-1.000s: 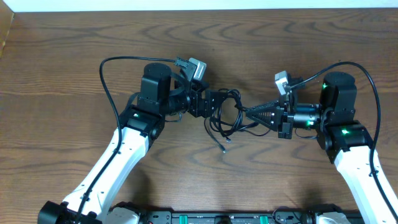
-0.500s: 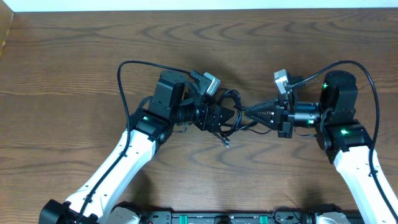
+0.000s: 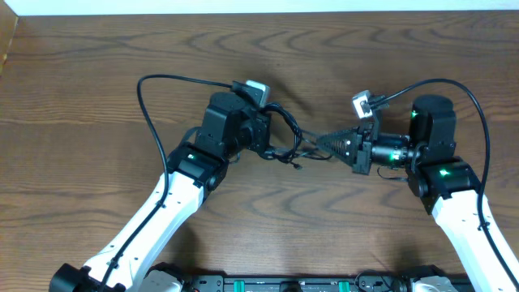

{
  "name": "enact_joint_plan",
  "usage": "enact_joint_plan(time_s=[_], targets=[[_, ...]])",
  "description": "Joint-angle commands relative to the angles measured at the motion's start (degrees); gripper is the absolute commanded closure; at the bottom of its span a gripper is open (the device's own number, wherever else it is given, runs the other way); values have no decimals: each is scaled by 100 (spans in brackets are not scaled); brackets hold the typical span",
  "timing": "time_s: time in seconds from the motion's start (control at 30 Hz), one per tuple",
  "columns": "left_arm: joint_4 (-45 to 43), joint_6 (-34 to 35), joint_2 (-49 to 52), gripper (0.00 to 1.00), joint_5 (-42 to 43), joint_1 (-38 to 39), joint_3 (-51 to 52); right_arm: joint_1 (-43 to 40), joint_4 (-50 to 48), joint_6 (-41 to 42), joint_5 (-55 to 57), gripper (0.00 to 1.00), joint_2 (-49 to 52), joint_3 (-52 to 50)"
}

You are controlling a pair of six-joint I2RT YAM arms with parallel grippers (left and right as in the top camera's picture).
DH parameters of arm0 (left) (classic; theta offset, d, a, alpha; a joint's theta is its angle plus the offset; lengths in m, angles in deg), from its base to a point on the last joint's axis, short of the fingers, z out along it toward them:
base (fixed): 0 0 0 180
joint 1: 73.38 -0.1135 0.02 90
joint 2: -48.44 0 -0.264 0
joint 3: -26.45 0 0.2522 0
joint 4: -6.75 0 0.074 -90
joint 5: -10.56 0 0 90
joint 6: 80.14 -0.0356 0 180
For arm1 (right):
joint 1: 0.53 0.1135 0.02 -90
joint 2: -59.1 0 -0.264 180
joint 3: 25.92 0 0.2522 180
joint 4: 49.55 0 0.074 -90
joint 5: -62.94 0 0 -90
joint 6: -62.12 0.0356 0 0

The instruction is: Untangle cables

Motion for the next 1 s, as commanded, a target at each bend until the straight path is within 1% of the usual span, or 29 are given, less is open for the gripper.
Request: enact_joint_plan(time_s=[0.0,0.03,0.13,0.2,0.3,0.37,0.43,0.5,0.63,0.7,0.73,0.8,0.97], targets=[[22,175,-468,92,-704,-142,-94,31,560,487,3373,99,-57,15],[63,177,-625,92,-704,-142,-94,31,776,691,4183,99,-57,15],[168,179,-962,92,-702,-142,-94,26,1128,1060,5460,99,-57,15],[297,398,-1193,92,-699,-142,-94,26,1290,1134,5899,99,-57,15],[411,459,-1298,92,-643,-142,-94,26,1300,1132,5722,99,-57,15],[492,457,-1272,92,-476,-142,-94,26,1248,1047,4940,98,-57,15],[514,459,-1241,92,-337,-142,-94,26,1161,601,4002,96,-57,15],[509,531,-1231,92,22,-142,-94,26,1093,20,2389,84,-57,15],[535,682,-1231,92,271,-142,-94,28,970,-133,1185,78,-57,15],[533,723,-1231,93,402,-140,-94,33,855,-330,758,75,-57,15],[535,741,-1231,92,553,-142,-94,39,702,-531,391,71,-57,15],[564,739,-1202,92,785,-140,-94,37,444,-651,192,66,-57,15],[807,739,-1097,92,911,-142,-94,37,55,-861,20,61,-59,15]])
